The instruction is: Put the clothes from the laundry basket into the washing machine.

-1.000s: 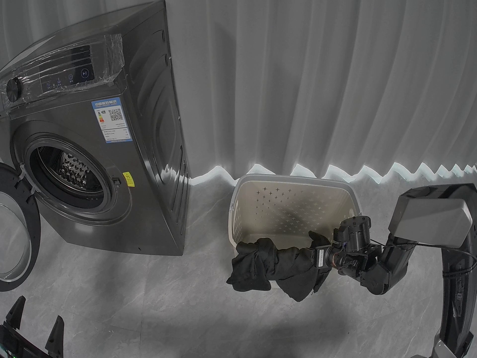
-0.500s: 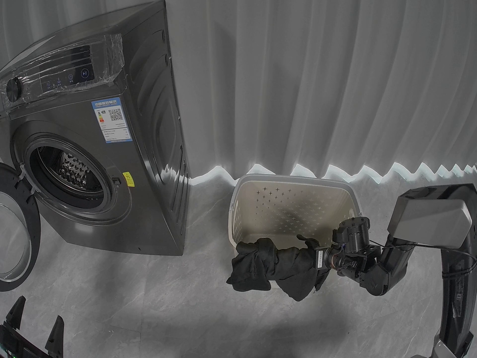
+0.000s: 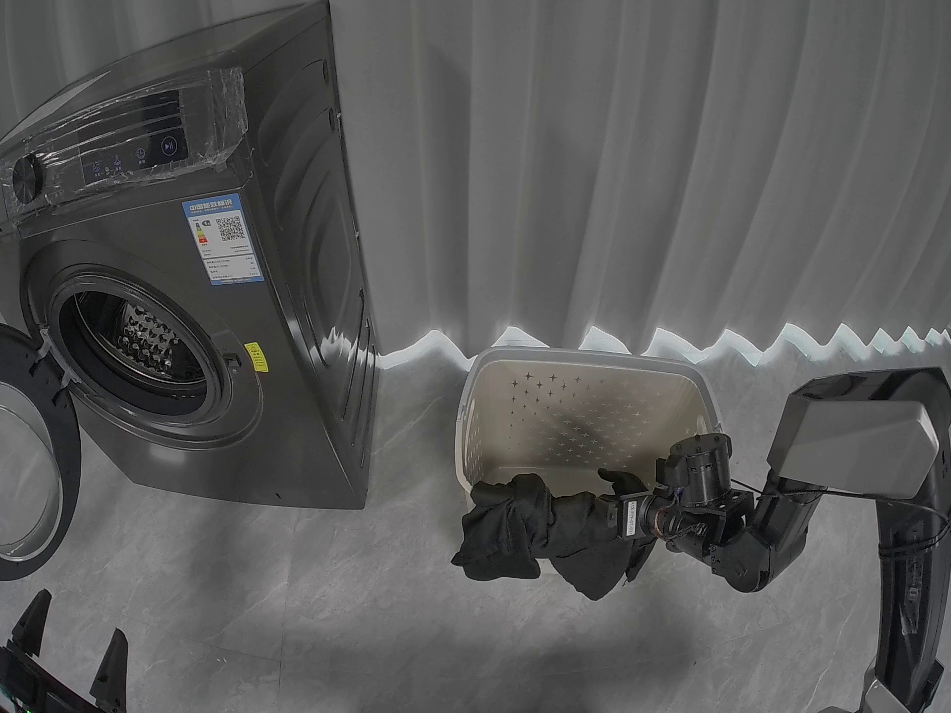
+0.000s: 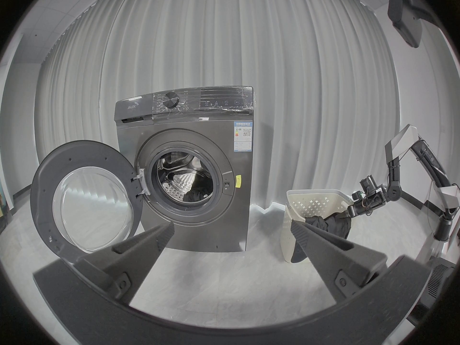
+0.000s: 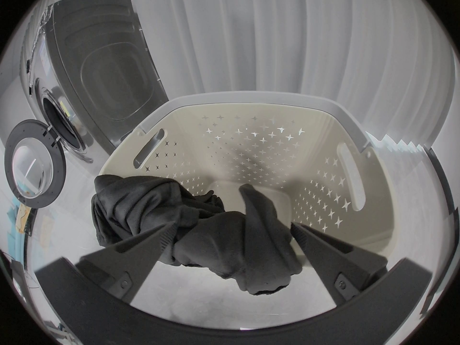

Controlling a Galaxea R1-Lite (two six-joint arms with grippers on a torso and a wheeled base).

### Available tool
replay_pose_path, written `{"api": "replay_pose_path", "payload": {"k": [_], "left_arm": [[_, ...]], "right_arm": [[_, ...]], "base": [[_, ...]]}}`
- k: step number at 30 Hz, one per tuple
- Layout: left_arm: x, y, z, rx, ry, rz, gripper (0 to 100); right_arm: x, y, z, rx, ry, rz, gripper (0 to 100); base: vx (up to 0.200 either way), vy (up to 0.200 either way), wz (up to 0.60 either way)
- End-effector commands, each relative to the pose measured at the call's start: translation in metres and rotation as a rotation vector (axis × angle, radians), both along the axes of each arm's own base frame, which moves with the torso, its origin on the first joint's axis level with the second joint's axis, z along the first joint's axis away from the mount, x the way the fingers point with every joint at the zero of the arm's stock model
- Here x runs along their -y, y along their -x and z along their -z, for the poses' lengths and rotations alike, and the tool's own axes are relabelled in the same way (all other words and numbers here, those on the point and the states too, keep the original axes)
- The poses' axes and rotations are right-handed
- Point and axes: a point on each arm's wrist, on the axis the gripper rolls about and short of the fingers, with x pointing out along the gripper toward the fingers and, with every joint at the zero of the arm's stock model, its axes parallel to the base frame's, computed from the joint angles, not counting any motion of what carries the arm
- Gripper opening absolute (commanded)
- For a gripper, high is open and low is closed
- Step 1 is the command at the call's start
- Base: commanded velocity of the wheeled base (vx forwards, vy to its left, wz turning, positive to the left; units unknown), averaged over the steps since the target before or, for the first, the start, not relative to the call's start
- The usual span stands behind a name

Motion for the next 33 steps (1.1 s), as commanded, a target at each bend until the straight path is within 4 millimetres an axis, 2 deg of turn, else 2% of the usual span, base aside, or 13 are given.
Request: {"api": "replay_pose_path", "payload": {"k": [1,8,9,24,28,33], "left_arm": [[0.000,0.000,0.005,0.000,0.000,-0.001,100],[0.000,0.000,0.005,0.000,-0.003,-0.001,100],[0.000,0.000,0.005,0.000,-0.005,-0.001,100],[0.000,0.000,0.005,0.000,-0.003,-0.001,100],[0.000,0.000,0.005,0.000,0.000,-0.001,100],[0.000,0.000,0.005,0.000,-0.005,-0.006,100]], "right_arm": [[-0.004,0.003,0.004,-0.012,0.008,-0.016,100],[-0.007,0.003,0.009,-0.013,0.010,-0.021,100],[-0.007,0.003,0.009,-0.013,0.011,-0.021,0],[-0.008,0.004,-0.001,0.006,-0.012,-0.016,0],[-0.005,0.011,-0.030,0.067,-0.064,-0.012,0],[0.006,0.035,-0.089,0.191,-0.158,-0.008,0]], "base": [[0.000,0.000,0.00],[0.000,0.000,0.00],[0.000,0.000,0.00],[0.000,0.000,0.00],[0.000,0.000,0.00],[0.000,0.000,0.00]]}}
